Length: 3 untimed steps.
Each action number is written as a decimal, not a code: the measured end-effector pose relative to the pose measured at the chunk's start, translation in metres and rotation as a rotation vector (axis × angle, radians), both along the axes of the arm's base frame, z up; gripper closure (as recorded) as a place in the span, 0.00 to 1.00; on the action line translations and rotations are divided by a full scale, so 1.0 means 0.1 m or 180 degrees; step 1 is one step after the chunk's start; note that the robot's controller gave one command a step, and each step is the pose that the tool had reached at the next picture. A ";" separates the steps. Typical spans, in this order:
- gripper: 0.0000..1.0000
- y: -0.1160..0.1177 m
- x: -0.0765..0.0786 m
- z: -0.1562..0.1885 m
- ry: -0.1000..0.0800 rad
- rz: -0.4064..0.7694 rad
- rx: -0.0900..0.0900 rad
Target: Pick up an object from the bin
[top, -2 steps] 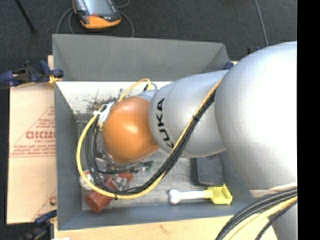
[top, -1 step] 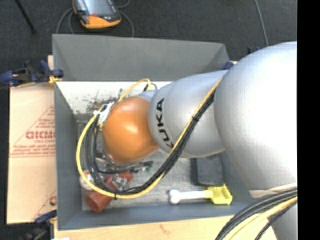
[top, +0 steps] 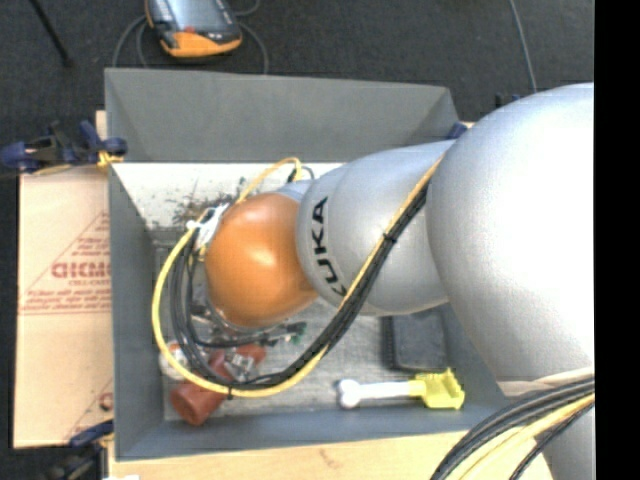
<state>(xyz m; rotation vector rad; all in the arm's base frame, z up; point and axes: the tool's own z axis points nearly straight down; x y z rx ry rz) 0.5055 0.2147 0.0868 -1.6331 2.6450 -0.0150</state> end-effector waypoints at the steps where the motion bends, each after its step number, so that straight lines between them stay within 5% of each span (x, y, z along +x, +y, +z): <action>1: 1.00 0.00 0.00 0.00 0.0001 -0.0001 -0.0001; 2: 1.00 0.00 0.00 0.00 0.0002 -0.0003 -0.0001; 3: 1.00 0.00 0.09 -0.02 0.0008 0.0686 -0.0025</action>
Offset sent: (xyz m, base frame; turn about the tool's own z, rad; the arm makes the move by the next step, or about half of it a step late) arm 0.0000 0.0000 0.0000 0.0000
